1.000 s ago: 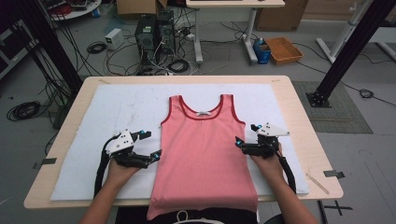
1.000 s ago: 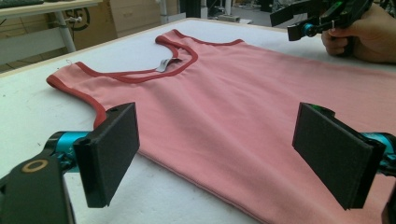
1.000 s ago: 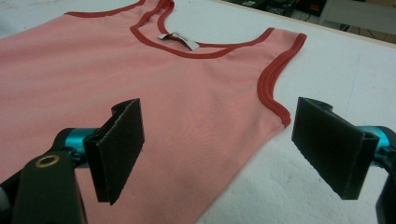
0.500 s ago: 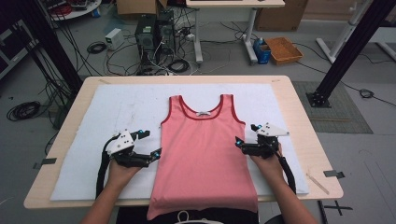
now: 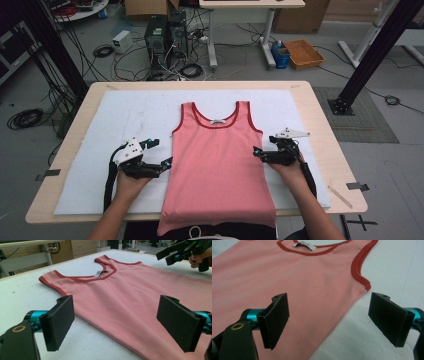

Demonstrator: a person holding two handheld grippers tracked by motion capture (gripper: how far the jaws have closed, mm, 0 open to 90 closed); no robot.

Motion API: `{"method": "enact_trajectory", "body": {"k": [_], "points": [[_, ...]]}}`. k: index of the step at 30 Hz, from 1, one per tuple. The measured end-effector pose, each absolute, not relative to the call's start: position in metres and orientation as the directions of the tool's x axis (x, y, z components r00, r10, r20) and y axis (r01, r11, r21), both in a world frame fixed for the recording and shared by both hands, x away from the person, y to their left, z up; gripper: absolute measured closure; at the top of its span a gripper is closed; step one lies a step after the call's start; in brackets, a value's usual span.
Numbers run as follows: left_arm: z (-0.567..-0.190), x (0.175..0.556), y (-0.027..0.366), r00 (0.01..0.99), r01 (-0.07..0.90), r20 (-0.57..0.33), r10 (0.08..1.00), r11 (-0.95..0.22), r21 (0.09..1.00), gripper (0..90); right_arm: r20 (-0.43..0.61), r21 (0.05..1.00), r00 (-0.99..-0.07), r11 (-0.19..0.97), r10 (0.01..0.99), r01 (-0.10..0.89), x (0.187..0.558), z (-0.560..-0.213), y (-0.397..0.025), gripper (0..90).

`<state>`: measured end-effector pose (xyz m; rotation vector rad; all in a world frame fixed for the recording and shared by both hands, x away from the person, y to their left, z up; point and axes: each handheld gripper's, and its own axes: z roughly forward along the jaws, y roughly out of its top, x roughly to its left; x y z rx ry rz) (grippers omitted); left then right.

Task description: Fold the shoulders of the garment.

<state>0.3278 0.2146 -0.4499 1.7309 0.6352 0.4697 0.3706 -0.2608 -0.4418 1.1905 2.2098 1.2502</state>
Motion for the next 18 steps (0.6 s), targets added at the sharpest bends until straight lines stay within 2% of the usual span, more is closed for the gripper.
{"method": "enact_trajectory", "body": {"k": [4, 9, 18], "points": [[-0.45, 0.329, 0.217, 0.771, 0.177, -0.035, 0.636, -0.162, 0.971, 14.8, 0.081, 0.838, -0.603, 0.273, 0.794, 0.472, 0.372, -0.427, -0.259, 16.6], [-0.45, 0.33, 0.219, 0.771, 0.19, -0.059, 0.634, -0.141, 0.972, 14.8, 0.083, 0.829, -0.598, 0.277, 0.797, 0.485, 0.383, -0.414, -0.254, 16.6], [-0.45, 0.331, 0.219, 0.769, 0.194, -0.065, 0.636, -0.134, 0.972, 14.8, 0.08, 0.801, -0.566, 0.285, 0.821, 0.527, 0.429, -0.388, -0.239, 16.6]]}}
